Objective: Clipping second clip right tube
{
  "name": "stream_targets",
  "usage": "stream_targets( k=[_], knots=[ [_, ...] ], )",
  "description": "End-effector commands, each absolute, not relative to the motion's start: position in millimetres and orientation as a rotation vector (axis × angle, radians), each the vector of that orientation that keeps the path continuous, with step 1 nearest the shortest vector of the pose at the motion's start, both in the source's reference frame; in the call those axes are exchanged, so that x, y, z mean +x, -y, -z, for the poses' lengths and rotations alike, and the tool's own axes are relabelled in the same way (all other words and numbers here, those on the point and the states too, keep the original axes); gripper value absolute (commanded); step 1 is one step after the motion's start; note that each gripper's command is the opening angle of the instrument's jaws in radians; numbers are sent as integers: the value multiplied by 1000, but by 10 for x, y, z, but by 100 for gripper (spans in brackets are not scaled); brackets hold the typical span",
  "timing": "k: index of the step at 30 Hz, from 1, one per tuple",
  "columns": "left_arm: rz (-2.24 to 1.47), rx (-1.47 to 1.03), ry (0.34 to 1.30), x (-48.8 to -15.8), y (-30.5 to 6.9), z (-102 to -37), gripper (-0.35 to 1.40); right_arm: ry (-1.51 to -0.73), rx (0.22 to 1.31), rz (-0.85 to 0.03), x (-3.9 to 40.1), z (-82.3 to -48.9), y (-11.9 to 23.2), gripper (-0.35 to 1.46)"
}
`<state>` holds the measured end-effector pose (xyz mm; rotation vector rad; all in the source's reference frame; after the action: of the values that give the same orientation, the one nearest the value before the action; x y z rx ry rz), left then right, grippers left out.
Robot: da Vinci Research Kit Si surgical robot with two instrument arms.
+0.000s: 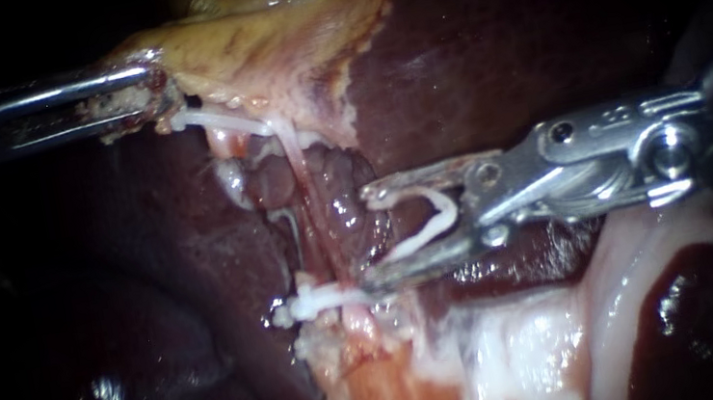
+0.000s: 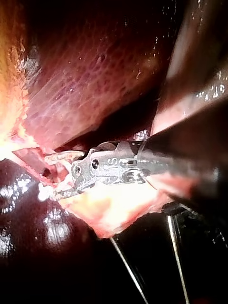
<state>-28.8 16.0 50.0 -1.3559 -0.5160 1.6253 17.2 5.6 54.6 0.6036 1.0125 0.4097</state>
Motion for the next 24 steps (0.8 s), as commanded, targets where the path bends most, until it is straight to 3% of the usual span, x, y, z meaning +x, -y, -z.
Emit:
stream_targets(
  k=[1,9,24],
  knots=[
    [-1625,-1356,516,-288,-160,-499,-35,-1015,611,-420,177,-549,-55,50],
    [-1625,-1355,515,-288,-160,-499,-35,-1068,698,-480,202,-560,-49,50],
    [-1625,-1355,515,-288,-159,-499,-35,-1151,877,-525,210,-533,-31,48]
  ],
)
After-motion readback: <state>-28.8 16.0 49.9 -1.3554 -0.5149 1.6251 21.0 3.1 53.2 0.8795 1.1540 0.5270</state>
